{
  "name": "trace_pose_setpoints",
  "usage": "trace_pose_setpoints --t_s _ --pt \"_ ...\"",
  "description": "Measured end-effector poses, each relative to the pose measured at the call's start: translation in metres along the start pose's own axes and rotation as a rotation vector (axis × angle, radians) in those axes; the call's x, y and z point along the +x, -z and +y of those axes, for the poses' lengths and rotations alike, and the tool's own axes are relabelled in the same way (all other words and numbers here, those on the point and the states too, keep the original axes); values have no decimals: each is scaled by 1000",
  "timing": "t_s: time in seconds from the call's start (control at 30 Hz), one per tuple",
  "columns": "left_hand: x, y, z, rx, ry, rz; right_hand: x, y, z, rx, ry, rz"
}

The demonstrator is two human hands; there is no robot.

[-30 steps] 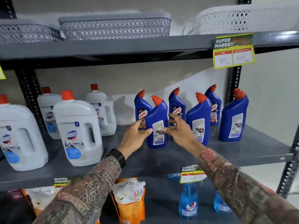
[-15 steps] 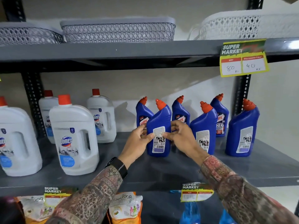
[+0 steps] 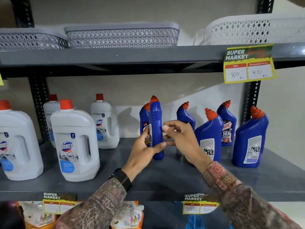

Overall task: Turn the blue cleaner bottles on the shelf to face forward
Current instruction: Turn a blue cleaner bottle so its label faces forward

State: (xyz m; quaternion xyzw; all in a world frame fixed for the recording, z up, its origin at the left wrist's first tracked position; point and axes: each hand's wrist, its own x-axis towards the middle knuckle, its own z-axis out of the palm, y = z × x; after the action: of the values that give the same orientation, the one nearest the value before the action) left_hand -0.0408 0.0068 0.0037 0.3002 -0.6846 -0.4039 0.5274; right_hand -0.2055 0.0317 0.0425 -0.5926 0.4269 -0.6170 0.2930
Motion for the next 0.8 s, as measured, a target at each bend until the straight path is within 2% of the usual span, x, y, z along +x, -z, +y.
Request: trace_pose_setpoints --t_s 0.17,0.3,0.43,0.6,0.7,0.8 --pt "2 7 15 -45 67 -100 4 1 6 171 -177 -222" --pt "5 11 33 87 78 -215 3 -5 12 214 -129 -113" --pt "11 21 31 164 45 -121 5 -7 21 161 -106 -69" --pt "9 28 22 144 42 -34 13 6 22 116 -151 -225" --pt "11 29 17 257 -21 26 16 2 23 7 -134 -101" --pt "17 30 10 366 -31 18 14 -5 33 -128 -128 8"
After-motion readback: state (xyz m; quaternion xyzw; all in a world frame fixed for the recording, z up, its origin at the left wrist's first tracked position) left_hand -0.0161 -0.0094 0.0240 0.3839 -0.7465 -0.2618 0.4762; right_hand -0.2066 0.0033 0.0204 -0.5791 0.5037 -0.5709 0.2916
